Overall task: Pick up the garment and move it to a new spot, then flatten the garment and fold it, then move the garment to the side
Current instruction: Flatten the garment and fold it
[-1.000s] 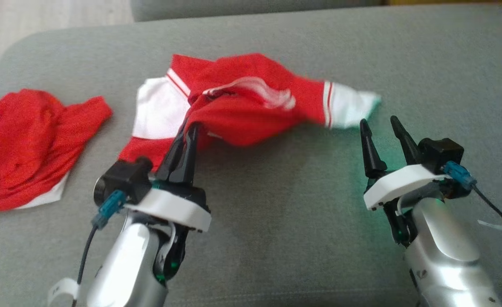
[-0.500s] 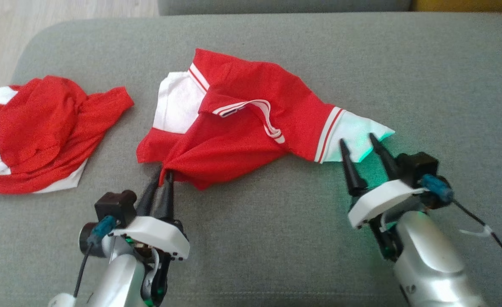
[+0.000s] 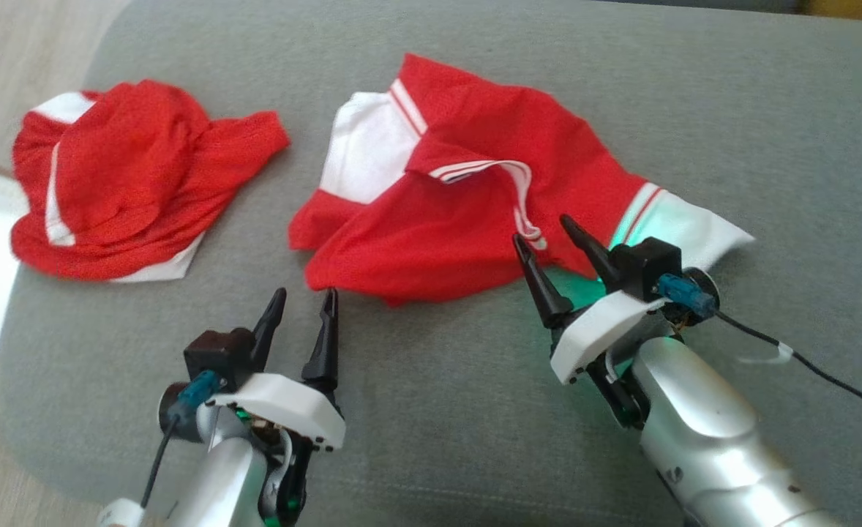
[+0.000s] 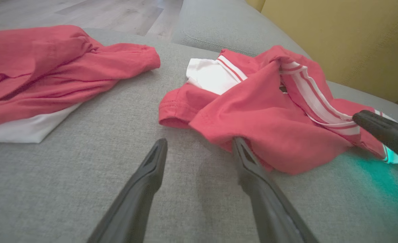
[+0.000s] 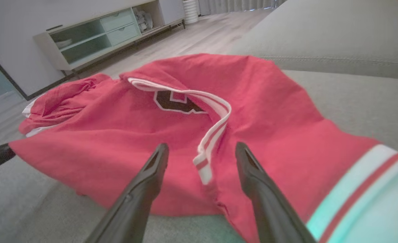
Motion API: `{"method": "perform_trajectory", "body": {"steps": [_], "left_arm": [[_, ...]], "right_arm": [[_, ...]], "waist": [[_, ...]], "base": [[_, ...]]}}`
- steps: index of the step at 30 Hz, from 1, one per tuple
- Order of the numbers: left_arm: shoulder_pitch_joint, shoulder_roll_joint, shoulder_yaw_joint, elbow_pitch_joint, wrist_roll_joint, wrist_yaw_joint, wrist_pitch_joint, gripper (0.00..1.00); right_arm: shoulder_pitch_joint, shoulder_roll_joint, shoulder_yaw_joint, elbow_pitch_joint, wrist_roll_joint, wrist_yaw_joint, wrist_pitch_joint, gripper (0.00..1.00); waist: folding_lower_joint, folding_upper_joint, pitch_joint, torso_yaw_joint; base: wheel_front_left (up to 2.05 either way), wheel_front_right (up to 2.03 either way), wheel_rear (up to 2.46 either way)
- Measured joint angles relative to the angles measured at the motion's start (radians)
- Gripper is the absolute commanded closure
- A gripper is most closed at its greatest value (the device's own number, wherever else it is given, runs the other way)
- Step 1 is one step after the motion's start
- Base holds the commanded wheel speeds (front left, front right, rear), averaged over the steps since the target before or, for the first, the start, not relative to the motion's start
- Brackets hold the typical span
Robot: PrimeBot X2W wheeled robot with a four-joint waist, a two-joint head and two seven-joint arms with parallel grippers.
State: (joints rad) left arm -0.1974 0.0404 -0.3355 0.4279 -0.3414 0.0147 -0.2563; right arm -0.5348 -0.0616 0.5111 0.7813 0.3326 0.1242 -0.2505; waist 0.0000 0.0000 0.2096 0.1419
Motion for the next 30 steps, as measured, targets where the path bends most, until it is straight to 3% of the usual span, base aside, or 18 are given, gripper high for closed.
{"method": "perform_trajectory", "body": {"steps": [5,6,7,8,19,25,30], "left_arm": [[0.002,0.0,-0.011,-0.014,-0.008,0.005,0.0,0.0],[0.002,0.001,-0.012,-0.017,-0.01,0.005,0.0,0.0],[0.001,0.0,-0.013,-0.018,-0.013,0.005,0.0,0.0],[0.002,0.0,-0.014,-0.019,-0.013,0.009,0.0,0.0],[0.001,0.0,-0.019,-0.039,-0.013,0.012,0.0,0.0],[0.002,0.0,-0.049,-0.039,-0.014,0.01,0.0,0.0],[0.001,0.0,-0.081,-0.039,-0.013,0.002,0.0,0.0]], "right_arm": [[-0.037,0.0,-0.006,0.084,-0.038,0.0,0.012,0.04],[-0.044,0.0,-0.011,0.099,-0.046,0.0,0.013,0.5],[-0.051,0.0,-0.016,0.112,-0.054,0.0,0.013,0.71],[-0.057,0.0,-0.022,0.122,-0.062,0.0,0.013,1.0],[-0.157,-0.001,-0.124,0.082,-0.007,0.0,0.011,1.0],[-0.333,-0.018,-0.321,0.118,0.003,0.0,0.004,1.0],[-0.44,-0.135,-0.552,0.274,-0.076,0.0,0.004,1.0]], "waist": [[0.0,0.0,0.014,0.045],[0.0,0.0,0.017,0.051],[0.0,0.0,0.019,0.055],[0.0,0.0,0.022,0.059],[0.0,0.0,0.03,0.045],[0.0,0.0,0.036,0.035],[0.0,0.0,0.048,0.058]], "base": [[0.0,0.0,0.0],[0.0,0.0,0.0],[0.0,0.0,0.0],[0.0,0.0,0.0],[0.0,0.0,0.0],[0.0,0.0,0.0],[0.0,0.0,0.0]]}}
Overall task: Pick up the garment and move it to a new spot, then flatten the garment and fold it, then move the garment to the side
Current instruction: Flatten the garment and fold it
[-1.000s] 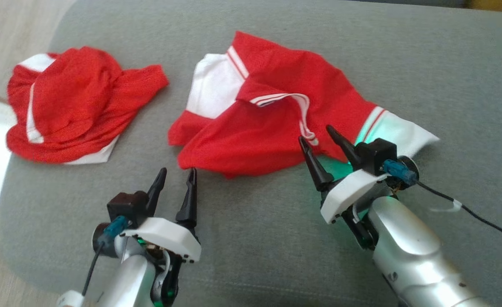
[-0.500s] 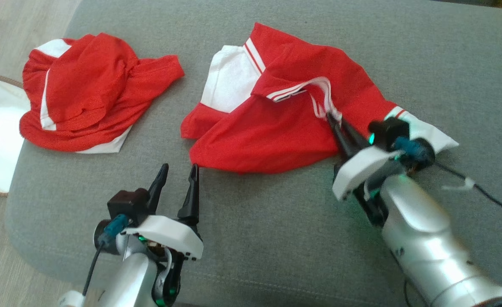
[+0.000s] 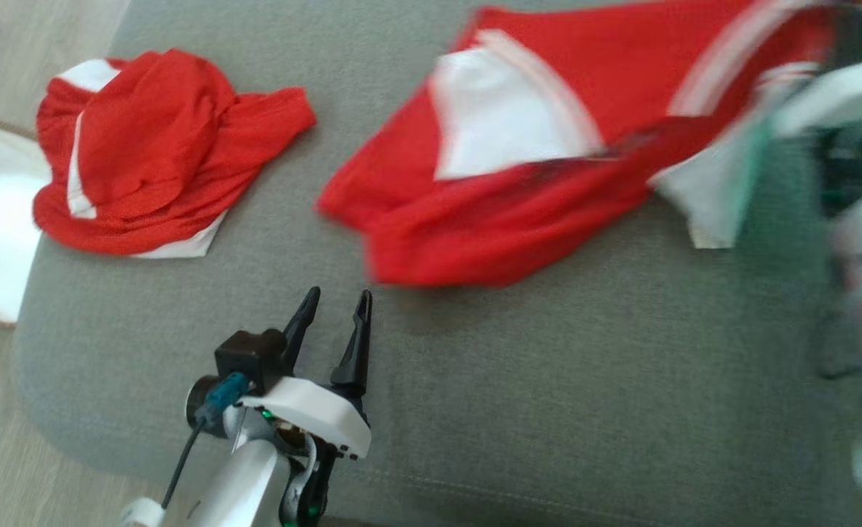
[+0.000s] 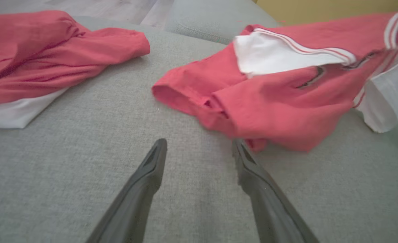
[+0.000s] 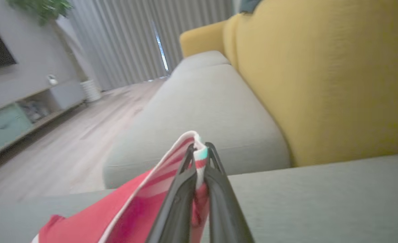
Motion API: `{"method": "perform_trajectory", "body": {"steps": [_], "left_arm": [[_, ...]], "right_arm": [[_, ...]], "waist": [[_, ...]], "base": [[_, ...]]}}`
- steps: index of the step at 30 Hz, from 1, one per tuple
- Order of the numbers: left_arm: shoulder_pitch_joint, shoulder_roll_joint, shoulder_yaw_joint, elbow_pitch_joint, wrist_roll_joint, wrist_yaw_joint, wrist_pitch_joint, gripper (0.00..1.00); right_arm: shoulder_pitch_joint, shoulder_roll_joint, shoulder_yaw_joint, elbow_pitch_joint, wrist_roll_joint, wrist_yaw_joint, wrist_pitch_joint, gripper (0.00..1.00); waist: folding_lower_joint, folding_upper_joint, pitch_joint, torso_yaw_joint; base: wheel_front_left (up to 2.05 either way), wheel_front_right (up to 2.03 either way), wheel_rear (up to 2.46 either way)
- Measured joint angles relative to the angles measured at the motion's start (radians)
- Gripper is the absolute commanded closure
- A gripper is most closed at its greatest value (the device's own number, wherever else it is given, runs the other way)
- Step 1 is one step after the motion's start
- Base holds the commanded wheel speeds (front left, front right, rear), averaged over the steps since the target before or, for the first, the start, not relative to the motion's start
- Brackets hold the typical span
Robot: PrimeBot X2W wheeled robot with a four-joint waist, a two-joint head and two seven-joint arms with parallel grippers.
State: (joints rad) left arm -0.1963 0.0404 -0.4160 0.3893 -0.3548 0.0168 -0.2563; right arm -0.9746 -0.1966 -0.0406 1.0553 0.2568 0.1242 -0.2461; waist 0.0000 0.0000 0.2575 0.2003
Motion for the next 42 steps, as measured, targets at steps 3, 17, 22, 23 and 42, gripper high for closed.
{"method": "perform_trajectory", "body": {"steps": [3,17,22,23,42], "left_arm": [[0.0,0.0,-0.011,0.002,0.0,0.0,0.0,0.0],[-0.002,0.0,-0.007,0.003,0.002,-0.002,0.0,0.0],[-0.003,0.001,-0.005,-0.002,0.01,-0.014,0.0,0.0],[-0.003,0.001,-0.006,-0.005,0.01,-0.018,0.0,0.0],[-0.108,0.001,0.007,0.029,0.014,-0.116,0.0,0.0]], "right_arm": [[-0.019,-0.09,-0.128,0.097,-0.091,0.0,0.0,1.0],[0.128,-0.186,-0.681,0.134,-0.48,0.0,-0.002,0.0],[0.126,-0.037,-0.634,0.012,-0.573,0.0,-0.002,0.0],[0.13,-0.005,-0.609,-0.014,-0.574,0.0,-0.002,0.0],[0.421,0.136,-0.01,-0.3,-0.134,0.0,-0.005,0.0]], "waist": [[0.0,0.0,0.011,0.024],[0.0,0.0,0.022,0.027],[0.0,0.0,0.007,-0.024],[0.0,0.0,0.004,-0.036],[0.0,0.0,0.015,-0.289]], "base": [[0.0,0.0,0.0],[0.0,0.0,0.0],[0.0,0.0,0.0],[0.0,0.0,0.0],[0.0,0.0,0.0]]}}
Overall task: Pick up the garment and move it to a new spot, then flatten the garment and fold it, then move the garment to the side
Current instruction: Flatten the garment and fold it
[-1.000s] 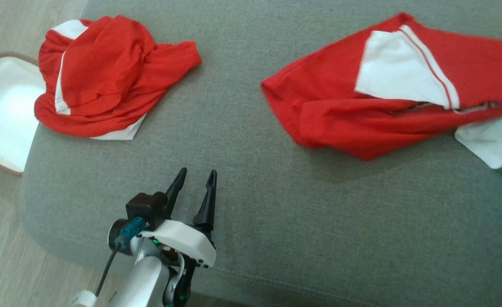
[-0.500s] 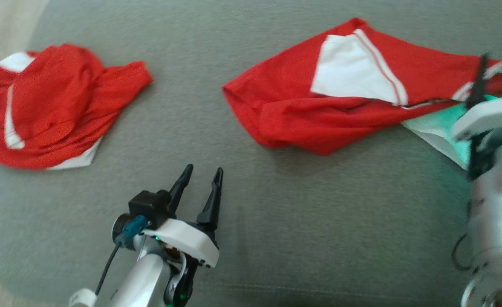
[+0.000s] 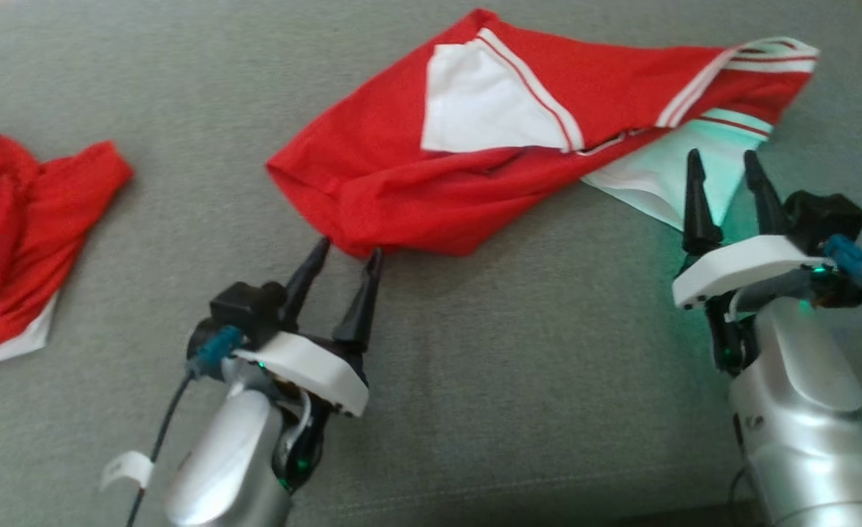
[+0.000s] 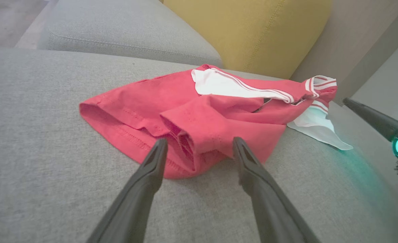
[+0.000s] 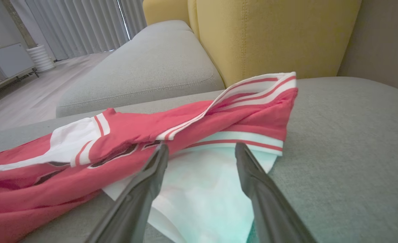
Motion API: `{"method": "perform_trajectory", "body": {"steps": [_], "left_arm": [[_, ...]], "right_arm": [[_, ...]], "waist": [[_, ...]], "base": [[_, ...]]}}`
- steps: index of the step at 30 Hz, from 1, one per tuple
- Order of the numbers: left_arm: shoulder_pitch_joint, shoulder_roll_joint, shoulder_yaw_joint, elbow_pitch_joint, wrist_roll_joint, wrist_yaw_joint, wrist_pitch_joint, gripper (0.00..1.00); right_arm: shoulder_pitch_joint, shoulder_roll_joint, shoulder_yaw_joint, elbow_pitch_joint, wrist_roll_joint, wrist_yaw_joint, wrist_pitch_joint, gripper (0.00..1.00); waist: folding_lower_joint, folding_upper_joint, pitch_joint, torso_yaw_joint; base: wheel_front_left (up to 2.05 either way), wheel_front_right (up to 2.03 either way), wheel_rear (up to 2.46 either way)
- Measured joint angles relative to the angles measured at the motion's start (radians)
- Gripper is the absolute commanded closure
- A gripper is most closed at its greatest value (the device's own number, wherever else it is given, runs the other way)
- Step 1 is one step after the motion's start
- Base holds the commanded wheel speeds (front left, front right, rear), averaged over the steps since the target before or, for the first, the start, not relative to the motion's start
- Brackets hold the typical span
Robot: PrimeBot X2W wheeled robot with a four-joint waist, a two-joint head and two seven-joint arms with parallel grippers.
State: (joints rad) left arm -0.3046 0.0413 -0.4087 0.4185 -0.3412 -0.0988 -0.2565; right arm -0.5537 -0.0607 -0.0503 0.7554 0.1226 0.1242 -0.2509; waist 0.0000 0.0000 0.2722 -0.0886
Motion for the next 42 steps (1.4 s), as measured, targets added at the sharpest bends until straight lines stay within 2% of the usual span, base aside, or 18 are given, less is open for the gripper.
{"method": "perform_trajectory", "body": {"steps": [8,13,14,15,16,24,28,33,37,42], "left_arm": [[-0.036,0.0,0.056,0.044,0.039,-0.025,0.0,0.0],[-0.05,0.0,0.029,0.033,0.015,-0.026,0.0,0.0],[-0.05,0.0,0.021,0.029,0.008,-0.026,0.0,0.24],[-0.05,0.0,0.007,0.025,0.001,-0.026,0.0,0.95],[-0.05,0.0,-0.006,0.021,-0.003,-0.026,0.0,1.0],[-0.05,0.009,-0.049,-0.1,-0.014,-0.026,0.0,1.0],[-0.034,0.01,-0.07,-0.186,-0.012,-0.026,0.0,1.0],[0.038,0.011,-0.079,-0.219,0.004,-0.026,0.0,1.0],[0.083,0.011,-0.062,-0.216,0.01,-0.026,0.0,1.0],[0.091,0.012,0.007,-0.189,0.024,-0.026,0.0,1.0]], "right_arm": [[0.033,0.0,0.086,-0.068,0.065,0.0,0.0,0.0],[0.033,0.0,0.106,-0.08,0.081,0.0,0.0,0.0],[0.034,0.0,0.109,-0.08,0.082,0.0,0.0,0.0],[0.034,0.0,0.109,-0.08,0.084,0.0,0.0,0.0],[0.034,0.0,0.111,-0.08,0.088,0.0,0.0,0.0],[0.054,0.0,0.111,-0.078,0.098,0.0,0.0,0.0],[0.1,0.0,0.104,-0.057,0.106,0.0,0.0,0.0],[0.114,0.001,0.11,-0.041,0.121,0.0,0.0,0.0],[0.114,0.001,0.118,-0.04,0.126,0.0,0.0,0.0],[0.113,0.001,0.138,-0.047,0.133,0.0,0.0,0.0]], "waist": [[0.0,0.0,0.027,-0.057],[0.0,0.0,0.031,-0.065],[0.0,0.0,0.031,-0.065],[0.0,0.0,0.031,-0.065],[0.0,0.0,0.031,-0.065],[0.0,0.0,0.001,-0.047],[0.0,0.0,-0.046,-0.01],[0.0,0.0,-0.091,0.031],[0.0,0.0,-0.107,0.054],[0.0,0.0,-0.078,0.047]], "base": [[0.0,0.0,0.0],[0.0,0.0,0.0],[0.0,0.0,0.0],[0.0,0.0,0.0],[0.0,0.0,0.0],[0.0,0.0,0.0],[0.0,0.0,0.0],[0.0,0.0,0.0],[0.0,0.0,0.0],[0.0,0.0,0.0]]}}
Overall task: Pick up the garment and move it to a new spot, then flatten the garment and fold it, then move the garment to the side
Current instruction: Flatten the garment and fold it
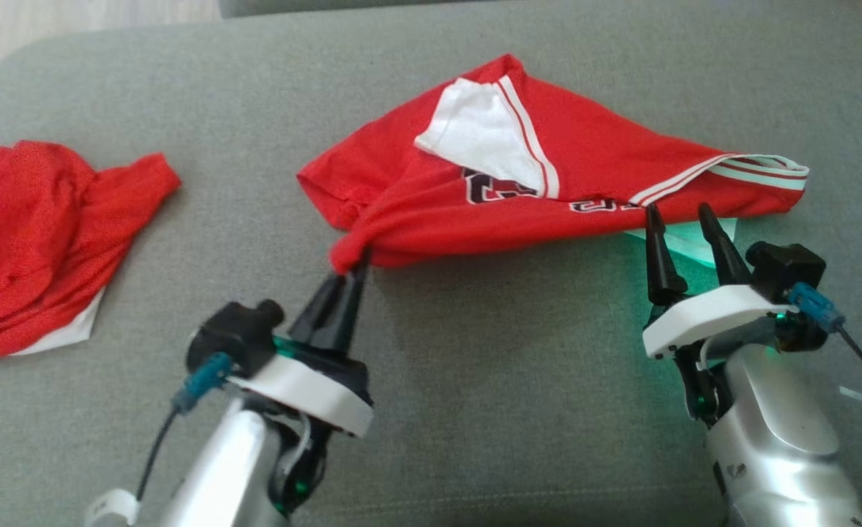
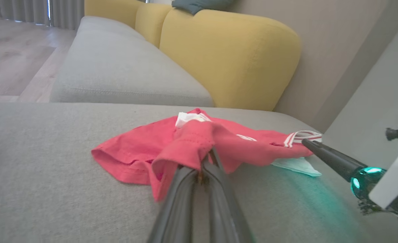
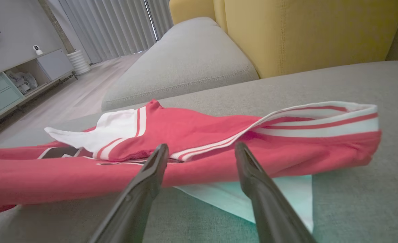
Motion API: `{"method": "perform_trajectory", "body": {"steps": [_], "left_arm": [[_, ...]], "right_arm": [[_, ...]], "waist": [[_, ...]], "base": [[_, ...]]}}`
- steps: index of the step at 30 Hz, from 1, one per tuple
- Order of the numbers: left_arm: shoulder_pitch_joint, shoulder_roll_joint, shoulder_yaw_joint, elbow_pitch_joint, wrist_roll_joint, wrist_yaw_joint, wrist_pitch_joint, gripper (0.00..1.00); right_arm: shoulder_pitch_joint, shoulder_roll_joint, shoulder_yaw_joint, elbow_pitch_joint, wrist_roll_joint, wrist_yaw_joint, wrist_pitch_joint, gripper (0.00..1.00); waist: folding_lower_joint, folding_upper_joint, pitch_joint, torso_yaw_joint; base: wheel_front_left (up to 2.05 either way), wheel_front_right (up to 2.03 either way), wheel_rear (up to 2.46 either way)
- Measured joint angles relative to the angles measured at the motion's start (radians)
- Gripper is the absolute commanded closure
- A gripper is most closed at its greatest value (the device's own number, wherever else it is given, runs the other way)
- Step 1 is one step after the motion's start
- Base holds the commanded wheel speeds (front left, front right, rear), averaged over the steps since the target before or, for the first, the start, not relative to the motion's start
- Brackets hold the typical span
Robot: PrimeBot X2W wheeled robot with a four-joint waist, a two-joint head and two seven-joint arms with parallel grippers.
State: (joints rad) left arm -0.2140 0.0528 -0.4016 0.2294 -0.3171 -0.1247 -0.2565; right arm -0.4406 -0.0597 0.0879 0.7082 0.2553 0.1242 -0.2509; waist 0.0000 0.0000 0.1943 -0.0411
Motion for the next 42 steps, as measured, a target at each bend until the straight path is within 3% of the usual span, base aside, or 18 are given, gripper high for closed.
{"method": "perform_trajectory", "body": {"steps": [13,14,16,18,19,20,30,38,42], "left_arm": [[-0.21,0.01,0.2,0.241,0.063,-0.006,0.0,1.0],[-0.222,0.009,0.212,0.26,0.066,-0.006,0.0,0.96],[-0.241,0.009,0.226,0.299,0.076,-0.006,0.0,0.72],[-0.253,0.007,0.249,0.329,0.079,-0.006,0.0,0.53],[-0.26,0.007,0.262,0.343,0.082,-0.006,0.0,0.32],[-0.264,0.006,0.276,0.348,0.088,-0.002,0.0,0.02],[-0.249,-0.013,0.334,0.306,0.111,0.025,0.0,0.0],[-0.154,-0.017,0.176,0.296,0.02,0.021,0.0,0.0],[-0.16,-0.017,0.141,0.303,-0.007,0.057,0.0,0.0]], "right_arm": [[-0.051,0.0,0.074,-0.062,0.048,0.0,0.0,0.0],[-0.051,0.0,0.076,-0.065,0.053,0.0,0.0,0.0],[-0.051,0.0,0.078,-0.07,0.056,0.0,0.0,0.0],[-0.051,0.0,0.079,-0.076,0.056,0.0,0.0,0.0],[-0.051,0.0,0.078,-0.079,0.056,0.0,0.0,0.0],[-0.051,0.0,0.078,-0.081,0.056,0.0,0.0,0.0],[-0.049,0.0,0.063,-0.08,0.056,0.0,0.0,0.0],[-0.047,0.001,0.075,-0.067,0.07,0.0,0.0,0.0],[-0.047,0.001,0.09,-0.067,0.078,0.0,0.0,0.0]], "waist": [[0.0001,0.0,0.115,-0.096],[0.0001,0.0,0.124,-0.104],[0.0001,0.0,0.139,-0.117],[0.0001,0.0,0.152,-0.127],[0.0001,0.0,0.157,-0.131],[0.0001,0.0,0.16,-0.134],[0.0001,0.0,0.139,-0.108],[0.0001,0.0,0.123,-0.088],[0.0001,0.0,0.132,-0.101]], "base": [[0.0,0.0,0.0],[0.0,0.0,0.0],[0.0,0.0,0.0],[0.0,0.0,0.0],[0.0,0.0,0.0],[0.0,0.0,0.0],[0.0,0.0,0.0],[0.0,0.0,0.0],[0.0,0.0,0.0]]}}
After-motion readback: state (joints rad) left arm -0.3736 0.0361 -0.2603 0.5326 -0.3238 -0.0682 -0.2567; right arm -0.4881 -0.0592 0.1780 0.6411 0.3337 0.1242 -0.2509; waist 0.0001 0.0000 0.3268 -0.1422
